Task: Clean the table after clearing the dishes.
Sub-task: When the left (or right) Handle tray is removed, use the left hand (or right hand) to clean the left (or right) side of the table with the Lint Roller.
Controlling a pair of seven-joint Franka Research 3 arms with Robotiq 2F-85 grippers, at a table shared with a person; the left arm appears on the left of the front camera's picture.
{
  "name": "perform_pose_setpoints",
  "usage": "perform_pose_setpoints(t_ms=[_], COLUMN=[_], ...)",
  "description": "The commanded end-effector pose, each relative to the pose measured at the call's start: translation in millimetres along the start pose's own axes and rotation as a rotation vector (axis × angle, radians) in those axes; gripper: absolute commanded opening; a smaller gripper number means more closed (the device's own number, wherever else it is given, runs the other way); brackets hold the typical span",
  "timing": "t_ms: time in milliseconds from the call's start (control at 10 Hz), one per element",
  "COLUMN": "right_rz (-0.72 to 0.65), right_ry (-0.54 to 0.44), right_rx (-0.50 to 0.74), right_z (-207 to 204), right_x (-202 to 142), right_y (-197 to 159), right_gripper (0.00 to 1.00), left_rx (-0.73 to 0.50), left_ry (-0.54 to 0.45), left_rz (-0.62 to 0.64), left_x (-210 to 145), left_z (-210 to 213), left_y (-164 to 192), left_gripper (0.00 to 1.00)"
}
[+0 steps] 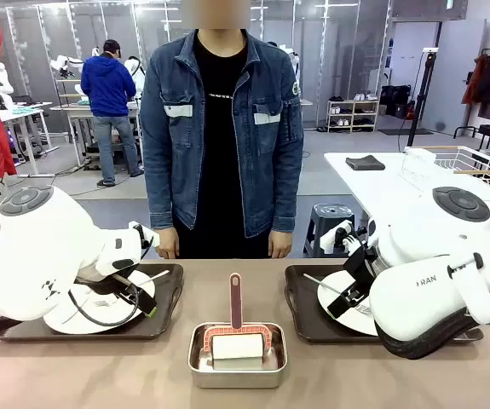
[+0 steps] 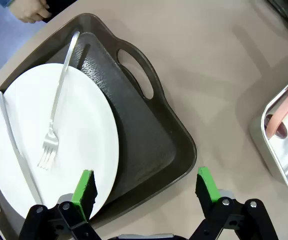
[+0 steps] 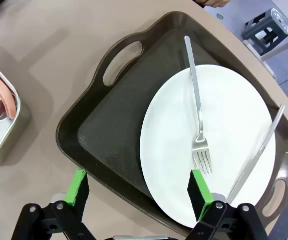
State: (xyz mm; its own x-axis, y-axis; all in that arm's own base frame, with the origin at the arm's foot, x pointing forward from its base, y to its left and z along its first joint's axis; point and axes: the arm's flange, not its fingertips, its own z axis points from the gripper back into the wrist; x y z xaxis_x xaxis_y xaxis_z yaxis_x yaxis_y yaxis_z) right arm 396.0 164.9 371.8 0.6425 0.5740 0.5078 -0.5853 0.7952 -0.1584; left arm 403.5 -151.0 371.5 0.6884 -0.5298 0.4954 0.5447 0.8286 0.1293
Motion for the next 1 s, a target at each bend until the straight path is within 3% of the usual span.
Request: perform_pose_setpoints(t_ms=[0, 900], right_rz=[0.000, 0.000], right_ry=[0.000, 0.000], right_rx=[0.000, 0.000], right_z=[0.0, 0.0], right_x=[0.0, 0.0], right_y=[0.0, 0.0], right_gripper=[1.00, 1.00], left_rx=[0.000, 0.000], left_ry=[0.000, 0.000], left_rz=[0.000, 0.000], left_x=[0.1, 0.1], left_z=[0.0, 0.0], left_y=[-0.2, -0.2], left_gripper=[1.00, 1.00])
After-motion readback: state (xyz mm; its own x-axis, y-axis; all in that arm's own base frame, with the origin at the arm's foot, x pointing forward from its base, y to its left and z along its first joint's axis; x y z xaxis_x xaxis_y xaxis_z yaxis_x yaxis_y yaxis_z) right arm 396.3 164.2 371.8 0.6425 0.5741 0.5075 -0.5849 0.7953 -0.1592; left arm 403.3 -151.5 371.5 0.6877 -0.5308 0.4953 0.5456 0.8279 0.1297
